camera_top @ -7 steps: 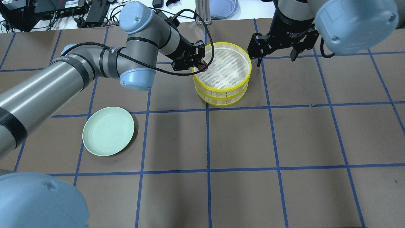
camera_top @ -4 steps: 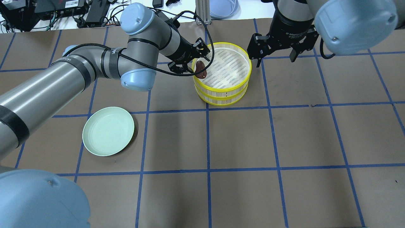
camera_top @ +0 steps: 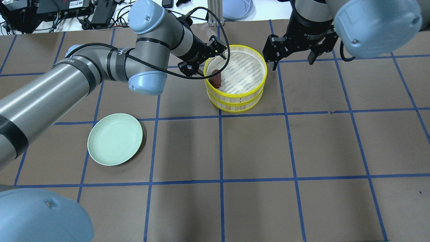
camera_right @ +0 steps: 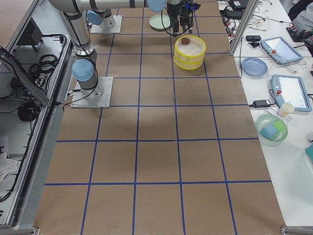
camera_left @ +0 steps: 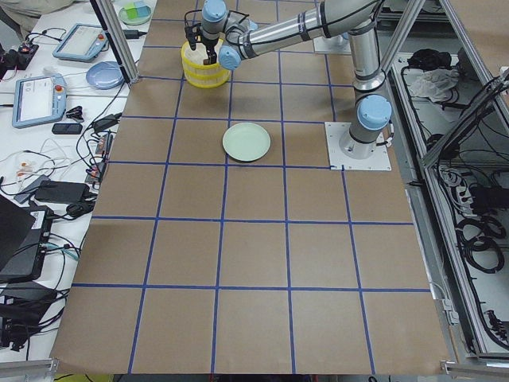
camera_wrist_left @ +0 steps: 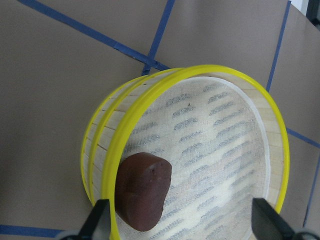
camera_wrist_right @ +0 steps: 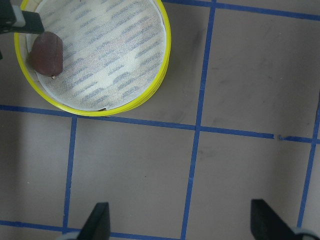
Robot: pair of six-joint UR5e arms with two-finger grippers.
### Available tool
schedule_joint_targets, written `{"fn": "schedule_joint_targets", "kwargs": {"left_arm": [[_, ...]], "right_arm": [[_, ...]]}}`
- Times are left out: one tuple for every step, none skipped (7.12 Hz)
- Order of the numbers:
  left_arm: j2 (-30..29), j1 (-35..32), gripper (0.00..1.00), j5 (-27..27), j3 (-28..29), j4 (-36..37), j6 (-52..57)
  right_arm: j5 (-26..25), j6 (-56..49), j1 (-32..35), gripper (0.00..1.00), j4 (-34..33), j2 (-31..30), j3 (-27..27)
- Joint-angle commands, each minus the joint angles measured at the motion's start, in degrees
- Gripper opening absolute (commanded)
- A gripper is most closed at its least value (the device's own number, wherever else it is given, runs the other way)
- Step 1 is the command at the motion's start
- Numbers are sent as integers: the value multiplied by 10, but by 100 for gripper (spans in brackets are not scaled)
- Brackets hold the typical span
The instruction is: Stack buns with steamer
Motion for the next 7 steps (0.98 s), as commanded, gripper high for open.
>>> {"fn": "schedule_joint_targets", "kwargs": {"left_arm": [[36,35,100,55,18,-97,169],[61,69,100,78,29,-164,263],[87,93,100,99,30,-222,306],[115,110,100,173,30,-261,353],[145,130,100,203,31,-305,371],[174,152,100,217,31,-352,395],[199,169,100,241,31,-397,428]], "right_arm": [[0,0,0,100,0,0,0],[0,1,0,100,0,0,0],[0,1,0,100,0,0,0],[0,1,0,100,-1,0,0],[0,1,0,100,-1,0,0],[0,1,0,100,0,0,0],[0,2,-1,100,0,0,0]]}}
